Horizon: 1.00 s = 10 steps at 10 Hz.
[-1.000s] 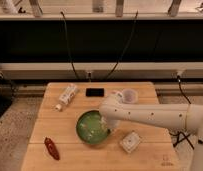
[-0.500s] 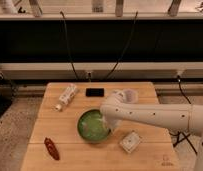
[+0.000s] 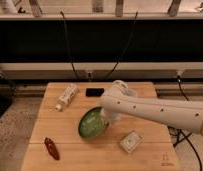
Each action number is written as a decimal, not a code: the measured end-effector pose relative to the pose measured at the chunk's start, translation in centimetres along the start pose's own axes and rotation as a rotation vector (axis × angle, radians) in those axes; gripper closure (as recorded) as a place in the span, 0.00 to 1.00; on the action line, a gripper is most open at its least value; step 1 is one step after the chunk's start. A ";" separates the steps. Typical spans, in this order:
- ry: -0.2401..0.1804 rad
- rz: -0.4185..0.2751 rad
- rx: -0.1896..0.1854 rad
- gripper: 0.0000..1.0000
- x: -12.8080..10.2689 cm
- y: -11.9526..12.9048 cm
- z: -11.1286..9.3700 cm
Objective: Pick up the ceramic bowl
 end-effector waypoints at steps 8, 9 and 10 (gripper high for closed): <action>0.044 0.001 0.058 1.00 0.8 -0.6 -3.4; 0.045 0.002 0.081 1.00 0.8 -0.5 -3.7; 0.042 0.007 0.088 1.00 0.8 -0.3 -3.5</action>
